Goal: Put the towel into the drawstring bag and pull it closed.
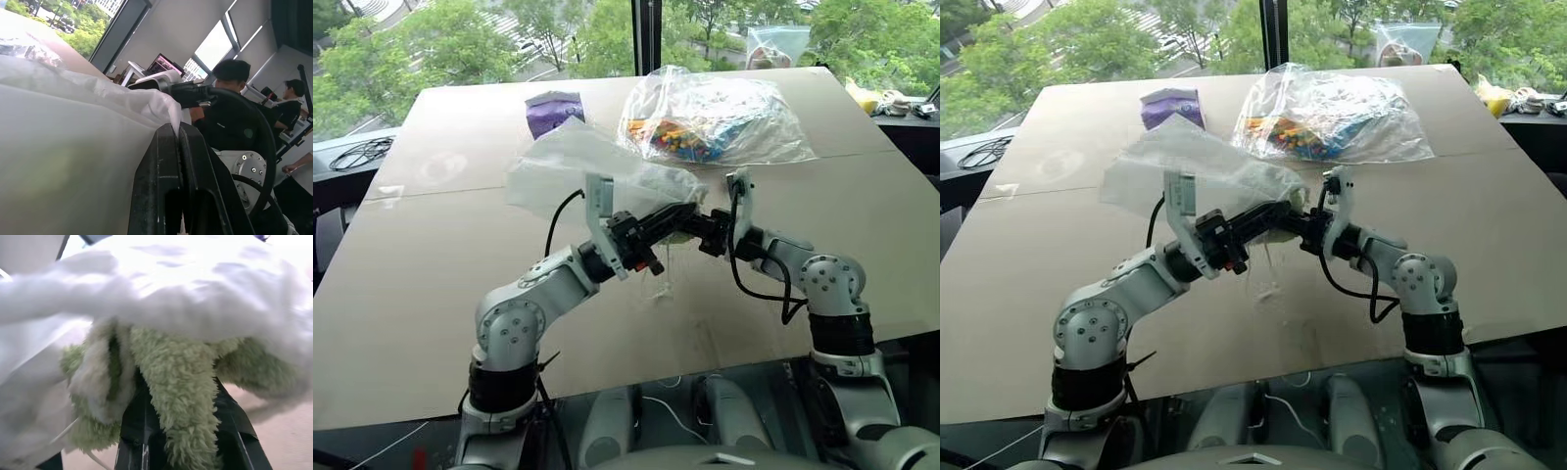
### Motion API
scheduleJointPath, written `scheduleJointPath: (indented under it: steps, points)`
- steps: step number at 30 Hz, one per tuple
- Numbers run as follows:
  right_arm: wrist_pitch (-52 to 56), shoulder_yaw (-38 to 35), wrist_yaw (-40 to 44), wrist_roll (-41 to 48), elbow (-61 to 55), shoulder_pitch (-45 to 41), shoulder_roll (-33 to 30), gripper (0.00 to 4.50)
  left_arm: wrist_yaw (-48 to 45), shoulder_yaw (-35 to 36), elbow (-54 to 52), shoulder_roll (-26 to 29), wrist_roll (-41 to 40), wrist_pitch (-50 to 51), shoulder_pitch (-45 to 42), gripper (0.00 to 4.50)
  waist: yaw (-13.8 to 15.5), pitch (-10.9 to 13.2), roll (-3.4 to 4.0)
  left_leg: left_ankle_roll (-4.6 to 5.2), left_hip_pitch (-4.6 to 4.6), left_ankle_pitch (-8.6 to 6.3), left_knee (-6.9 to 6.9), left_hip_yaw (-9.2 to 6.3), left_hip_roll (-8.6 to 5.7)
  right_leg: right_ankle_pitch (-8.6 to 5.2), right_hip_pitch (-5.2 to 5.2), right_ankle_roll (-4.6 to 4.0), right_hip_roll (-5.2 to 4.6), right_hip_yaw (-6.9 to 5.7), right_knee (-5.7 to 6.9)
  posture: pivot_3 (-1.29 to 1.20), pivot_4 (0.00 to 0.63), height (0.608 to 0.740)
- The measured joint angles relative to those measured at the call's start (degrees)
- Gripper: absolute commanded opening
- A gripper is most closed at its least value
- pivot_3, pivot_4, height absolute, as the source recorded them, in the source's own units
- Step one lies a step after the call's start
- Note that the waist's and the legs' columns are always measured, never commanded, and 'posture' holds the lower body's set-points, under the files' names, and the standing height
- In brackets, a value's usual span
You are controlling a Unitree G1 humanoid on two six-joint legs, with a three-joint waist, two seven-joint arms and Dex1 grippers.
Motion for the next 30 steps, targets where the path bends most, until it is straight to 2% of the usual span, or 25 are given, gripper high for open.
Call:
scheduleJointPath:
  steps: [3,4,6,8,9,10,11,12,15,18,22,26,27,30]
  points:
    - [0.4,1.77,2.29,0.38,-3.1,1.4,-2.54,0.02,-0.08,-0.41,-0.08,0.15,-0.37,0.0,0.1,0.0,0.11,0.02,0.0,0.0,-0.04,0.0,-0.01,0.01,-0.03,-0.01,0.01,0.01,-0.05,-0.01,-0.04,0.0,0.15,0.74]
    - [0.3,1.28,1.29,0.42,-2.99,1.34,-1.52,0.02,-0.08,-0.05,-0.08,0.57,-0.4,0.0,0.18,0.0,0.02,0.04,-0.03,0.0,-0.04,-0.01,-0.01,0.04,-0.02,-0.01,0.0,0.01,-0.04,0.01,-0.05,0.0,0.15,0.74]
    - [-2.43,-3.32,-6.12,-0.27,2.58,-1.71,3.96,0.02,-0.1,-0.14,-0.03,0.62,-0.58,-0.02,0.01,0.0,-0.39,0.08,-0.01,0.0,0.01,0.0,0.0,0.11,-0.01,0.01,-0.02,0.02,-0.01,0.08,-0.02,0.0,0.15,0.74]
    - [-2.75,-4.85,-8.01,0.44,3.54,-2.7,5.43,0.02,-0.04,-0.16,0.01,0.95,-0.79,0.1,0.3,0.0,-0.18,0.11,-0.02,0.0,0.01,0.0,0.0,0.01,0.01,0.0,0.0,0.01,0.0,-0.01,-0.01,0.0,0.15,0.74]
    - [-3.2,-6.91,-11.12,1.79,4.09,-3.28,8.21,0.02,-0.15,-0.05,0.17,2.09,-0.56,0.18,0.51,0.0,-0.19,0.11,-0.02,0.0,0.01,0.0,-0.01,-0.02,0.02,0.0,0.0,0.01,0.02,-0.02,0.01,0.0,0.15,0.74]
    - [-4.35,-9.26,-14.54,3.08,4.95,-4.1,11.53,0.99,-0.39,-0.14,0.49,3.0,0.28,0.24,0.49,0.0,-0.26,0.12,0.0,0.0,0.02,0.0,-0.02,-0.02,0.04,0.0,-0.02,0.0,0.05,0.0,0.02,0.0,0.15,0.74]
    - [-5.91,-11.52,-19.96,5.41,6.67,-5.21,14.08,1.22,-1.11,-0.97,1.08,3.83,1.7,0.18,0.02,0.0,-0.28,0.12,0.0,0.0,0.03,0.0,-0.04,-0.03,0.05,0.0,-0.01,0.0,0.08,0.0,0.02,0.0,0.15,0.74]
    - [-6.52,-12.68,-22.59,6.74,7.38,-5.37,14.13,1.65,-1.85,-1.65,1.16,4.5,2.85,-0.01,-0.04,0.0,-0.02,0.12,0.0,0.0,0.0,0.0,-0.04,-0.07,0.03,-0.01,0.01,0.0,0.05,-0.06,0.01,0.0,0.15,0.74]
    - [-6.71,-13.74,-26.53,8.46,7.31,-5.12,14.16,3.09,-4.26,-2.69,3.06,7.98,9.3,-1.78,-0.15,0.0,-0.19,0.18,0.06,0.0,-0.05,0.0,-0.04,0.09,-0.01,0.0,-0.04,0.01,-0.06,0.04,-0.04,0.0,0.15,0.74]
    - [-6.81,-13.01,-28.24,9.6,6.5,-4.79,14.19,4.47,-6.88,-4.68,5.07,8.87,15.57,-5.32,-1.67,0.0,-0.27,0.18,0.06,0.0,-0.05,-0.01,-0.06,0.12,-0.02,0.0,-0.04,0.01,-0.07,0.05,-0.08,0.0,0.15,0.74]
    - [-3.26,-9.92,-26.09,10.41,3.93,-1.2,12.42,4.47,-9.48,-5.15,7.7,8.68,21.88,-10.81,-3.91,0.0,-0.23,0.19,0.07,0.0,-0.03,-0.01,-0.18,0.05,0.01,-0.01,-0.04,-0.01,-0.05,-0.01,-0.08,0.0,0.15,0.74]
    - [2.28,-4.9,-21.88,9.4,3.05,1.54,5.44,4.47,-10.91,-4.06,10.87,7.92,24.96,-14.93,-6.38,0.0,-0.2,0.2,0.09,0.0,-0.04,0.0,-0.14,0.08,0.0,-0.01,-0.06,0.0,-0.07,0.01,-0.08,0.0,0.15,0.74]
    - [3.29,-4.22,-20.28,8.75,2.71,1.51,2.68,4.47,-11.31,-3.34,11.95,7.79,25.45,-15.97,-7.02,0.0,-0.21,0.2,0.08,0.0,-0.04,0.0,-0.1,0.1,0.0,-0.01,-0.05,0.01,-0.09,0.01,-0.08,0.0,0.15,0.74]
    - [3.64,-4.3,-17.87,7.89,2.32,1.43,-0.4,4.47,-12.17,-1.79,13.33,7.84,26.21,-17.37,-7.44,0.0,-0.28,0.2,0.08,0.0,-0.02,0.0,-0.09,0.11,0.0,0.0,-0.05,0.02,-0.06,0.02,-0.08,0.0,0.15,0.74]
